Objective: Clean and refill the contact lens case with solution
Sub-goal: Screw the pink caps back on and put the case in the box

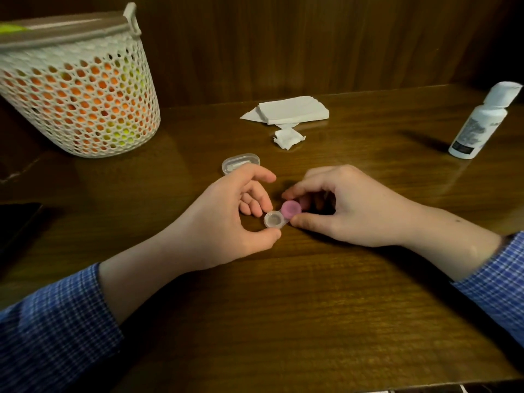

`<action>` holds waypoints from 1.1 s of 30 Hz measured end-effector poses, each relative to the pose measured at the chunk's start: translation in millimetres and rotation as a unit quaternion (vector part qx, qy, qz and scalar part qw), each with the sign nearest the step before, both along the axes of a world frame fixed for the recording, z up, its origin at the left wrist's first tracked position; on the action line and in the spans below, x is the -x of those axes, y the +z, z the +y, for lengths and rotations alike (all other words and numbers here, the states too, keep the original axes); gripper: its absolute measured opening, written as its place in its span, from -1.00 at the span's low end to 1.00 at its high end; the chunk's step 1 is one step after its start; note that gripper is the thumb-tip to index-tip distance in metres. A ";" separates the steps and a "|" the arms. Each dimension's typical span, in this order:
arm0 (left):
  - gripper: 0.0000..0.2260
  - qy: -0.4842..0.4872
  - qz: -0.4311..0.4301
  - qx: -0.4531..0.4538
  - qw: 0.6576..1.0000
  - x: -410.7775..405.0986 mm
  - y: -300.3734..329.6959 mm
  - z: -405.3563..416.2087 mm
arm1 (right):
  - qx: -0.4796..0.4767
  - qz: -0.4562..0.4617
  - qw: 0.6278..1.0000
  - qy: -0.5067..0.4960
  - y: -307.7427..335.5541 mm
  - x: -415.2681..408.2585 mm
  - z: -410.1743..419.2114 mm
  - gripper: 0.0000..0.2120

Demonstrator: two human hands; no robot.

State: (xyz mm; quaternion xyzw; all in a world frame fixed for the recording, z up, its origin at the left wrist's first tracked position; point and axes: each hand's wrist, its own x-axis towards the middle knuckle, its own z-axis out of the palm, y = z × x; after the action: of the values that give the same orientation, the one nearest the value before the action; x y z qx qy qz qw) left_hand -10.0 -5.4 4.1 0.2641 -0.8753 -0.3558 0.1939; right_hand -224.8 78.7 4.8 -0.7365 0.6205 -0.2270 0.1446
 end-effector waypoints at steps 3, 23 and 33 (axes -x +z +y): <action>-0.30 -0.012 -0.004 0.005 1.000 -1.5 1.5 -0.8 | 0.005 -0.027 1.000 -0.015 -1.3 -0.6 -0.1 -0.51; -0.46 0.041 0.008 0.051 0.998 -1.8 -1.5 -1.9 | 0.005 -0.111 0.994 -0.007 -6.7 -5.9 0.7 -0.33; -0.68 0.023 0.009 0.052 0.998 -1.2 -3.9 -3.4 | 0.018 -0.149 0.988 -0.045 7.3 8.3 -1.6 -0.44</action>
State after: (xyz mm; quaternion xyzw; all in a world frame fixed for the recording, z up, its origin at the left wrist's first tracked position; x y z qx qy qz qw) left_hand -8.8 -8.8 0.1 0.2703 -0.8844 -0.3081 0.2234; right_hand -233.1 77.1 12.1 -0.6687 0.6202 -0.3512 0.2117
